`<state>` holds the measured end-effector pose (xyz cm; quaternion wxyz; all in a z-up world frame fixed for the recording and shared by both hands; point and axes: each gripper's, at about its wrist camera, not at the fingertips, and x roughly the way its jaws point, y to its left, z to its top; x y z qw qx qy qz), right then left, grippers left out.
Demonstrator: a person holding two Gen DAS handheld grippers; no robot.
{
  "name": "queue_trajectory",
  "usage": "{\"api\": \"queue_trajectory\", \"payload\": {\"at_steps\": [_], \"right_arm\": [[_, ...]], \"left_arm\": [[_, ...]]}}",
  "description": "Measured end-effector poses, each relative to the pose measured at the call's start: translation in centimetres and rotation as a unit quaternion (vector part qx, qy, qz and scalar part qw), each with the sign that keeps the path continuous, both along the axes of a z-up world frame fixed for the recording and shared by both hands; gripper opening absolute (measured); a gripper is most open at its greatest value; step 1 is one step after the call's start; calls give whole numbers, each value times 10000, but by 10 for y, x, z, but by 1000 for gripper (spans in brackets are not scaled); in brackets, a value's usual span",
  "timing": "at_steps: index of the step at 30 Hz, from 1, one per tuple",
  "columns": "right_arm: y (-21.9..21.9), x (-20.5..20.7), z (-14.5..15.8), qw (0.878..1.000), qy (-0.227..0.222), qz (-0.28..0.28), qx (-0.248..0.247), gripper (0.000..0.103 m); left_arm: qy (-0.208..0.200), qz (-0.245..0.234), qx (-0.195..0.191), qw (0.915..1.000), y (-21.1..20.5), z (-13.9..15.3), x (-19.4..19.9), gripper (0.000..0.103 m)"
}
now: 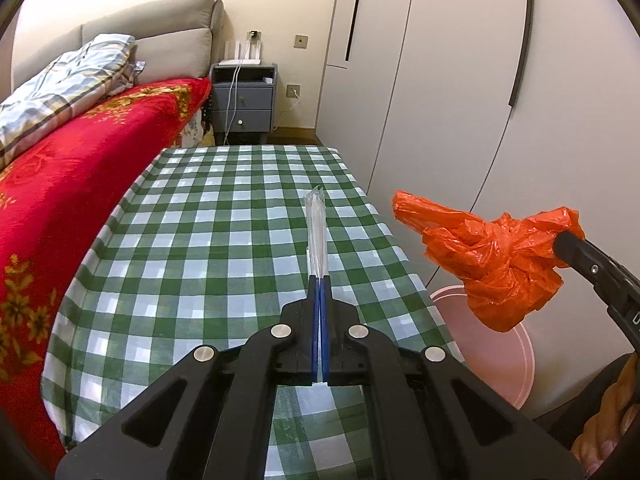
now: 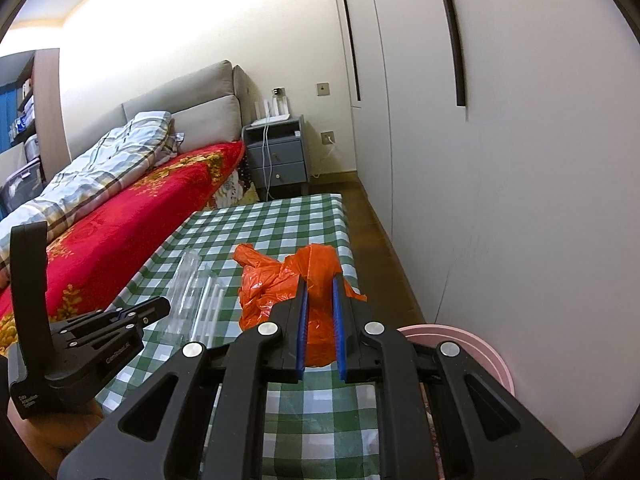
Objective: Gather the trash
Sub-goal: 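Lift the tubes and orange bag and carry both over the pink basin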
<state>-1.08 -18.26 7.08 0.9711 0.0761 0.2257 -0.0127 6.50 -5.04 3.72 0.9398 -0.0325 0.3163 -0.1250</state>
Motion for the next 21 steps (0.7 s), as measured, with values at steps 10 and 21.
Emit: {"api": "queue_trajectory", "payload": {"at_steps": [10, 21], "right_arm": [[-6, 0, -4, 9998, 62, -163, -6, 12], [-10, 0, -4, 9992, 105, -387, 10, 12]], "left_arm": [[5, -100, -32, 9999, -6, -3, 2, 0], [10, -257, -37, 9997, -15, -6, 5, 0]]}}
